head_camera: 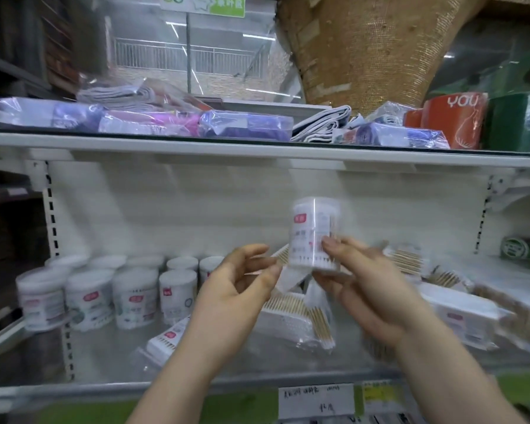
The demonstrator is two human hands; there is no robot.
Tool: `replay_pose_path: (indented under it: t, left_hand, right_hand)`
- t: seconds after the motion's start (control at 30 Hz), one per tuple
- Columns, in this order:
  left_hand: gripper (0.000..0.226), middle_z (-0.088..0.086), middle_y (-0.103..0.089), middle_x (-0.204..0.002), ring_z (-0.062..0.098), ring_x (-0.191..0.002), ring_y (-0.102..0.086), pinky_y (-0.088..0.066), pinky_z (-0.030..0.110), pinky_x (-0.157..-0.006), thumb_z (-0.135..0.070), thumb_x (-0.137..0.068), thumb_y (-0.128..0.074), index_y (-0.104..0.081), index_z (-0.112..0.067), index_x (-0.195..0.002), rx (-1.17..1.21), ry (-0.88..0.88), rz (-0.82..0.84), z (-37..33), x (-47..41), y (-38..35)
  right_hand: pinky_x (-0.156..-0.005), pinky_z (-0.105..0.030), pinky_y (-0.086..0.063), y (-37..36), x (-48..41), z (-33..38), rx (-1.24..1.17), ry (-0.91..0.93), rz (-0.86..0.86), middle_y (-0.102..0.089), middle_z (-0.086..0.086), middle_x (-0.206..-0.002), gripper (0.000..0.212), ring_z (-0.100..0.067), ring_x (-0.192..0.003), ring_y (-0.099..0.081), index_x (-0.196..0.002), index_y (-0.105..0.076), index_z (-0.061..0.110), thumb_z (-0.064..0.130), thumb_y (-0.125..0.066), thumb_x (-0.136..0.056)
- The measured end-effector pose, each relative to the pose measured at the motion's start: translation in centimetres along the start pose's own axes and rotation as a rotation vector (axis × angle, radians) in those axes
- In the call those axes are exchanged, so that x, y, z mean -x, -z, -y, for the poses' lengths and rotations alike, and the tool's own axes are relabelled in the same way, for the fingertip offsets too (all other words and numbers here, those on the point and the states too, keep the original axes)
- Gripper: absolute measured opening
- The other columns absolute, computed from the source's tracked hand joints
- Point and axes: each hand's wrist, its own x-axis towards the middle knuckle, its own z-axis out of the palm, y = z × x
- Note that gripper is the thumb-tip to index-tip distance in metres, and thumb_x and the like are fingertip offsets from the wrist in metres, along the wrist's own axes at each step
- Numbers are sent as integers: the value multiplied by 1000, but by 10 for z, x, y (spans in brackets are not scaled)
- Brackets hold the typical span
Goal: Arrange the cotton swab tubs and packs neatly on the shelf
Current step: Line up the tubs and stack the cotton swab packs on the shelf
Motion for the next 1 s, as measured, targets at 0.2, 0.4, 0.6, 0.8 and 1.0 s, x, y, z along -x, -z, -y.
replay_pose_path:
  t: [0.2, 0.4, 0.6, 0.8, 1.0]
  left_hand:
    - [48, -8, -70, -110, -1, -97, -66, -54, 24, -87, -34, -70, -68, -62, -24, -116, 20, 17, -22, 0, 20, 19]
    - [48, -13, -71, -109, 0, -97, -67, -54, 18, -82, -26, -65, -73, -65, -26, -112, 47, 16, -65, 0, 33, 49]
    - [49, -14, -72, -108, 4, -103, -66, -53, 19, -82, -21, -64, -73, -65, -27, -111, 87, -12, -30, -4, 46, 73]
    - [49, -16, -72, -104, 2, -100, -67, -52, 12, -75, -17, -64, -73, -64, -31, -111, 113, 8, -42, -7, 48, 95]
    - [56, -10, -72, -109, 8, -102, -67, -53, 18, -82, -10, -64, -72, -62, -28, -116, 130, 6, -44, 0, 47, 113]
  right_hand:
    - [-83, -33, -56, -25, 17, -57, -409, -113, 66, -66, -24, -116, 52, -28, -100, -68, -105, -70, -2, 20, -81, -59]
    - [-79, -37, -58, -57, 22, -72, -486, -159, 51, -66, -24, -113, 38, -32, -98, -69, -97, -74, 2, 20, -73, -63]
    - [-83, -41, -56, -82, 30, -88, -510, -165, 19, -66, -25, -114, 45, -33, -101, -68, -104, -70, -2, 26, -68, -69]
    - [-85, -44, -54, -106, 33, -101, -483, -167, -54, -66, -26, -113, 55, -36, -101, -67, -118, -57, -6, 26, -63, -74]
    - [-87, -43, -55, -122, 32, -115, -447, -127, -74, -66, -25, -113, 48, -36, -103, -66, -123, -52, -6, 20, -57, -82]
